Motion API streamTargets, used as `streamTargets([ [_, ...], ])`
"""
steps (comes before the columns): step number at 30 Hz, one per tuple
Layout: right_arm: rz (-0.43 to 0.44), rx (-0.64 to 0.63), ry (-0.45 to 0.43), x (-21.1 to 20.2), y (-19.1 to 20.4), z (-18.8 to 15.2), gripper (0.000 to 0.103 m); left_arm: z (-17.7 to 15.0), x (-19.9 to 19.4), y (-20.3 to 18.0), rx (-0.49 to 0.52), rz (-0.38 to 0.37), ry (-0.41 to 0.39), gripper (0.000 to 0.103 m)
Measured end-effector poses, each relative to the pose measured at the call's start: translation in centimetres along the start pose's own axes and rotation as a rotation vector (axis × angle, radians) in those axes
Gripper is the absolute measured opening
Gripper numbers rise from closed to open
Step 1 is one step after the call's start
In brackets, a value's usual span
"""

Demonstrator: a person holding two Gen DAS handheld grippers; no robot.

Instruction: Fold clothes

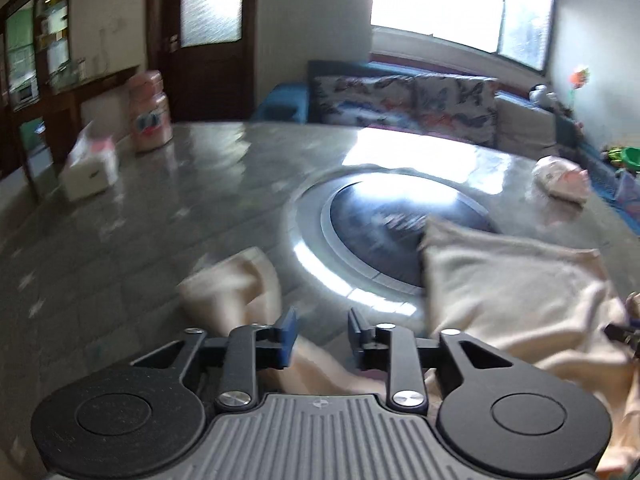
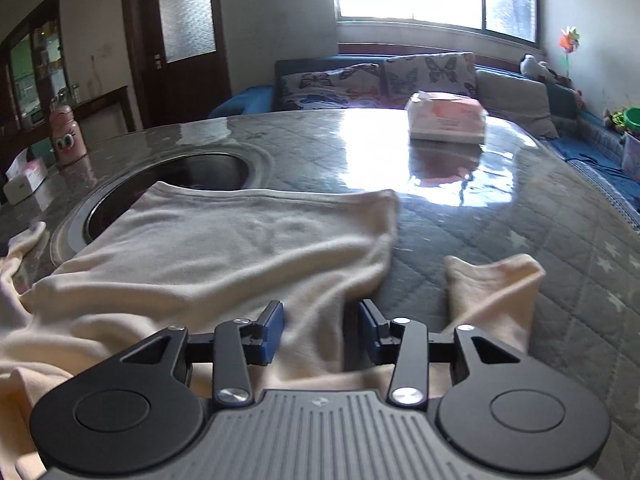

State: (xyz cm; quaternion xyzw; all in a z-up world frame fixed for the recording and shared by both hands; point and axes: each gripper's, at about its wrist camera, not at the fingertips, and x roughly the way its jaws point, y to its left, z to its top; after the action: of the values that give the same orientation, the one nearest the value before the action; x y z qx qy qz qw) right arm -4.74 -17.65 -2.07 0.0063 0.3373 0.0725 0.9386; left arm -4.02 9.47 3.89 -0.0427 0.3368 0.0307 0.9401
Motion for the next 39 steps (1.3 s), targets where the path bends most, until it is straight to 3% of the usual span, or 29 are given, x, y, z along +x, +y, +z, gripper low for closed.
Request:
streamTargets([
  [3,-0.008,-0.005,0.005,-0.2,-0.2,-0.1,0.042,1.2,1.7,-2.2,0.048,-0.076,0.006,0.035],
  [7,-0.013,-0.011,0.004,-0.2,-0.1,-0.1,0.046,2.0,4.9,-5.7,0.141,-0.087,0.017,0.047],
  [8,-0.01,-0.013,0.005,-0.3,0.0,-0.1,0.052,2.1,5.8,-6.3,0.152,-0.086,0.025,0.051],
  [12,-0.003,-0.032,0.013,-0.2,0.2,0.0,0.059,2.9,9.0,-7.7,0.186,-0.099,0.05,0.055],
  [19,0.058,0.011,0.049,1.3,-1.1,2.0,0.06,4.3,13.1,-8.5,0.204,-0.09,0.073,0.055],
  [22,0.055,0.003,0.054,2.5,-1.8,3.2,0.058,4.5,13.9,-8.6,0.214,-0.091,0.074,0.05],
  [25,0.052,0.001,0.064,3.8,-2.5,4.5,0.051,4.8,14.5,-8.7,0.214,-0.107,0.072,0.037],
  [26,0.045,0.001,0.068,4.4,-2.8,5.0,0.051,4.9,14.6,-8.7,0.214,-0.115,0.07,0.027],
  [29,0.02,0.001,0.079,5.8,-3.5,6.3,0.05,5.1,14.9,-8.9,0.229,-0.121,0.063,0.013],
  [33,0.014,-0.017,0.1,7.4,-3.8,7.4,0.03,5.3,15.3,-8.7,0.238,-0.116,0.051,0.008],
  [35,0.029,-0.048,0.108,8.3,-3.4,8.2,0.009,5.5,15.5,-8.4,0.239,-0.105,0.045,0.008],
  [39,0.038,-0.128,0.096,10.0,-2.0,9.7,0.006,6.2,16.2,-7.5,0.229,-0.067,0.035,0.004],
])
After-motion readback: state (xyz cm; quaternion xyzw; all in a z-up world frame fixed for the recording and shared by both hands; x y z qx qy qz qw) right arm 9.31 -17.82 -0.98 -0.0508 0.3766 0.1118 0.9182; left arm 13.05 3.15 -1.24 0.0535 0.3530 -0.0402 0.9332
